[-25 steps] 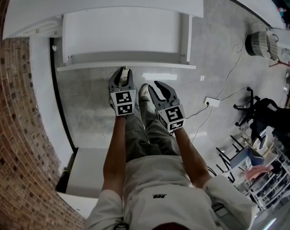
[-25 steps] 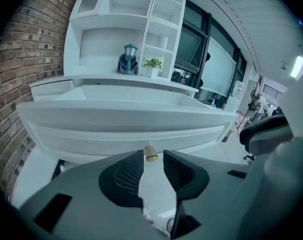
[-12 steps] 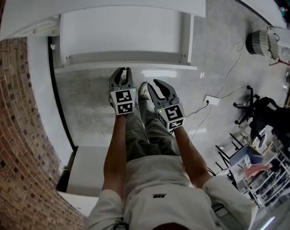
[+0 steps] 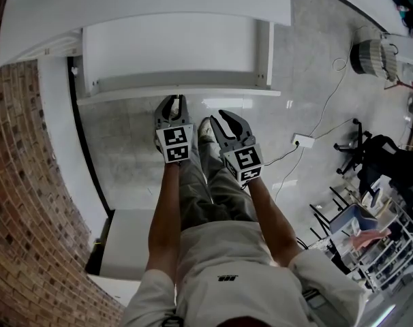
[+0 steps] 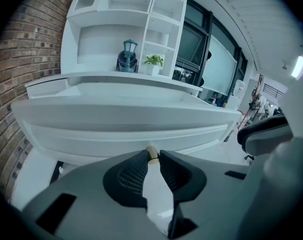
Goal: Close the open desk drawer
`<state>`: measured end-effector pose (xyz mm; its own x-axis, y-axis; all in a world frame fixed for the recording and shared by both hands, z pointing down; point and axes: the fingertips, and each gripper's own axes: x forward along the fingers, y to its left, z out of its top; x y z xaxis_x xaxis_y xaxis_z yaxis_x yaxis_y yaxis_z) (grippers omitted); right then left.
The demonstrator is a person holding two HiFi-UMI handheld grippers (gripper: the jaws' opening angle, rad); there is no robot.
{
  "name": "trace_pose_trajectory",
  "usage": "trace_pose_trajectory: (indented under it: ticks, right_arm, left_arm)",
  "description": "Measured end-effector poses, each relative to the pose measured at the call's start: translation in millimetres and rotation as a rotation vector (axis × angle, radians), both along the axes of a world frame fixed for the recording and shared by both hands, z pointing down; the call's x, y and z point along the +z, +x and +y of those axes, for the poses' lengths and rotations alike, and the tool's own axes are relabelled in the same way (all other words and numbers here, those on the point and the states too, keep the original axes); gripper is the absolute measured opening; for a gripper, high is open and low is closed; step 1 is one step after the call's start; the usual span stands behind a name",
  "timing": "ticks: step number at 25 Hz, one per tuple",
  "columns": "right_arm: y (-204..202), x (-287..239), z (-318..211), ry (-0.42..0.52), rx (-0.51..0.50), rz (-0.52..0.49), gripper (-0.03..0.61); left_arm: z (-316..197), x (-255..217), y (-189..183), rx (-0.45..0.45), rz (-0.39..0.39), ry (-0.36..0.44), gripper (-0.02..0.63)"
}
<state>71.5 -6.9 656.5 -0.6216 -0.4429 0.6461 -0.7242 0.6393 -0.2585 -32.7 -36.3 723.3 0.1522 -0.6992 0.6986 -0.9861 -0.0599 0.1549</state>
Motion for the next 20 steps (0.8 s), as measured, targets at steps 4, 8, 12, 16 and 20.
trace_pose_trajectory:
  ticks: [4, 8, 12, 16, 20]
  right_arm:
    - [-0.2, 0.4, -10.4, 0.007, 0.012, 0.002, 0.101]
    - [-4.4, -0.1, -19.3, -0.001, 0.026, -0.004, 0.101]
    - [-2.1, 6.3, -26.4, 0.003, 0.024, 0.013, 0.101]
    - [-4.7, 4.2, -34.4, 0.002, 0.024, 0.016, 0.101]
    - [-7.3, 5.4, -40.9, -0.005, 0.033, 0.014, 0.101]
  left_arm:
    - [-8.1, -0.3, -0.6, 0.001, 0.001, 0.0, 0.087]
    - [-16.0, -0.2, -2.6, 0.009, 0.004, -0.005, 0.087]
    - [-25.1, 0.5, -4.5, 0.014, 0.007, -0.007, 0.087]
    - [-32.2, -0.1, -5.0, 0.016, 0.014, -0.007, 0.087]
    - [-40.1, 0.4, -6.0, 0.026, 0.016, -0.008, 0.087]
